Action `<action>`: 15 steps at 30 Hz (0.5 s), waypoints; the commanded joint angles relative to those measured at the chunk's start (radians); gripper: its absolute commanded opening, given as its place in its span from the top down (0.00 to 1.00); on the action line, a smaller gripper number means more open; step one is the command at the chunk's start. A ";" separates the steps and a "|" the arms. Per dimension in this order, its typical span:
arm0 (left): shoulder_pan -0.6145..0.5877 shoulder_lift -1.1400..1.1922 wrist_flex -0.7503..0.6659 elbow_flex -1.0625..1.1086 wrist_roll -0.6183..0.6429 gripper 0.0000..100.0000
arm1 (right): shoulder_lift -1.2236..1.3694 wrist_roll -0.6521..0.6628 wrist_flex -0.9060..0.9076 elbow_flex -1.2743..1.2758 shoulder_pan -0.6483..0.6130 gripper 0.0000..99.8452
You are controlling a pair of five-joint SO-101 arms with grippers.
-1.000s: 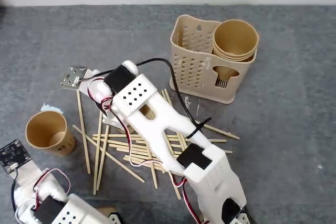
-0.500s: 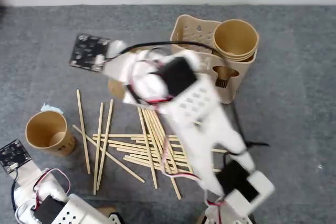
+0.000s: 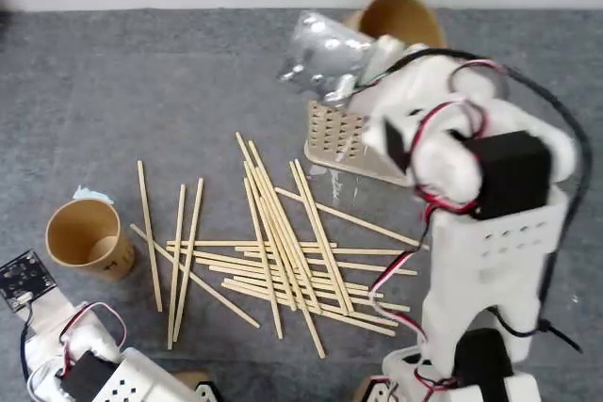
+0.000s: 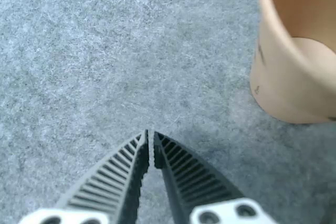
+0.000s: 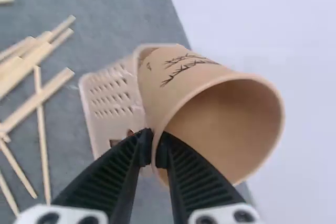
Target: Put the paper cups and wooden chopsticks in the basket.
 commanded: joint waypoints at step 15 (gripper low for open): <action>-0.005 -0.017 -0.015 -0.007 -0.003 0.98 | 0.104 0.097 -0.070 -0.015 0.219 0.99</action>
